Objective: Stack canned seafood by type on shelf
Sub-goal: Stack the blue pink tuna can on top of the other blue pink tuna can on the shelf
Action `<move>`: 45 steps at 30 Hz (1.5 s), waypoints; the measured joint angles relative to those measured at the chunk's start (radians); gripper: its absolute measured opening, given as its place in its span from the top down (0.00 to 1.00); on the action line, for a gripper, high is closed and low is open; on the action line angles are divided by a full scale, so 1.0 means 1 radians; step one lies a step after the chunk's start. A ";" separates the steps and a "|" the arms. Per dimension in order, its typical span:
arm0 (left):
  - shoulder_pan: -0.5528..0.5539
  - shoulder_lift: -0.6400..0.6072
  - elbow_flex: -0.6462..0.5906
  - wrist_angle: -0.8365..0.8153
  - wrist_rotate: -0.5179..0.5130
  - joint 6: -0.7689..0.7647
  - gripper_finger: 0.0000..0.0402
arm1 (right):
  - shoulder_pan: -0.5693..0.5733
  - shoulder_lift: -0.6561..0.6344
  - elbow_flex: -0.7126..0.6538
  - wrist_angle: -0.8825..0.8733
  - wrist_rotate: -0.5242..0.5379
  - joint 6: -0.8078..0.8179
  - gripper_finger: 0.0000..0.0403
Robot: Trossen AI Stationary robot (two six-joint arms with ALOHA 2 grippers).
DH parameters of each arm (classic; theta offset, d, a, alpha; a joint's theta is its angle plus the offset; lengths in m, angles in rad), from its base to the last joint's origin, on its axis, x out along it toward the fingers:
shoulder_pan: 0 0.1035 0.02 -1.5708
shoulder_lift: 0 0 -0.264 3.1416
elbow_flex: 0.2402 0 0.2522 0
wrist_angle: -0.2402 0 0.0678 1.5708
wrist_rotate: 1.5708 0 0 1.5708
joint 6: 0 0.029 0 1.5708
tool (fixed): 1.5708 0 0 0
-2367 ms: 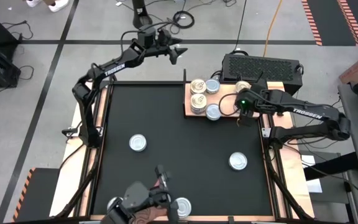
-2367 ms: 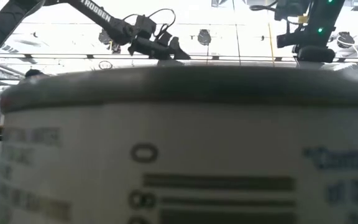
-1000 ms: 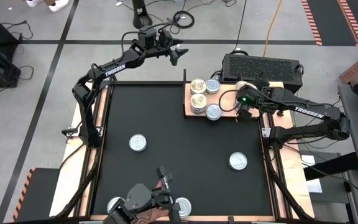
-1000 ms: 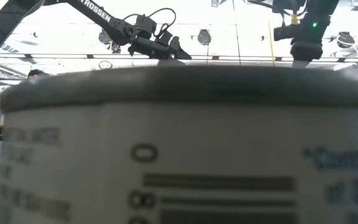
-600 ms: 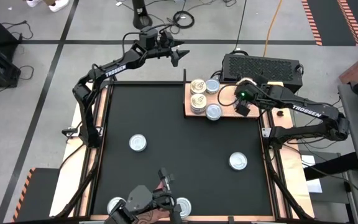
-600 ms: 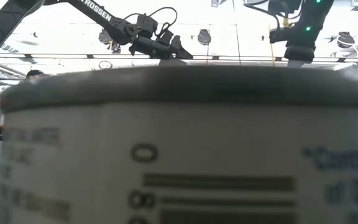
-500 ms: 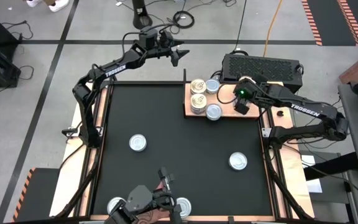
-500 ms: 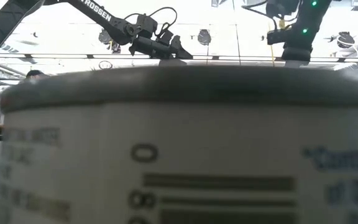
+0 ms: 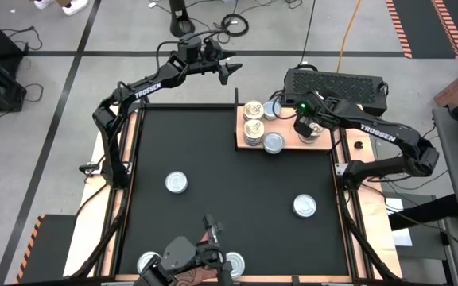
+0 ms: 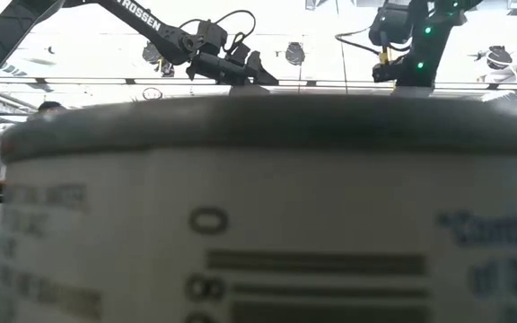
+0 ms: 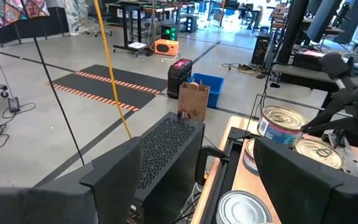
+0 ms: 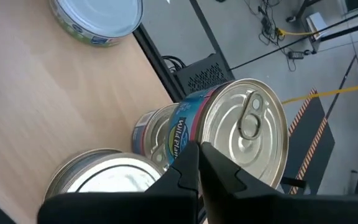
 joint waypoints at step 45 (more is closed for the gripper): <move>-0.006 0.000 0.000 -0.006 -0.001 0.000 0.24 | -0.127 0.176 0.001 0.018 -0.094 0.071 0.88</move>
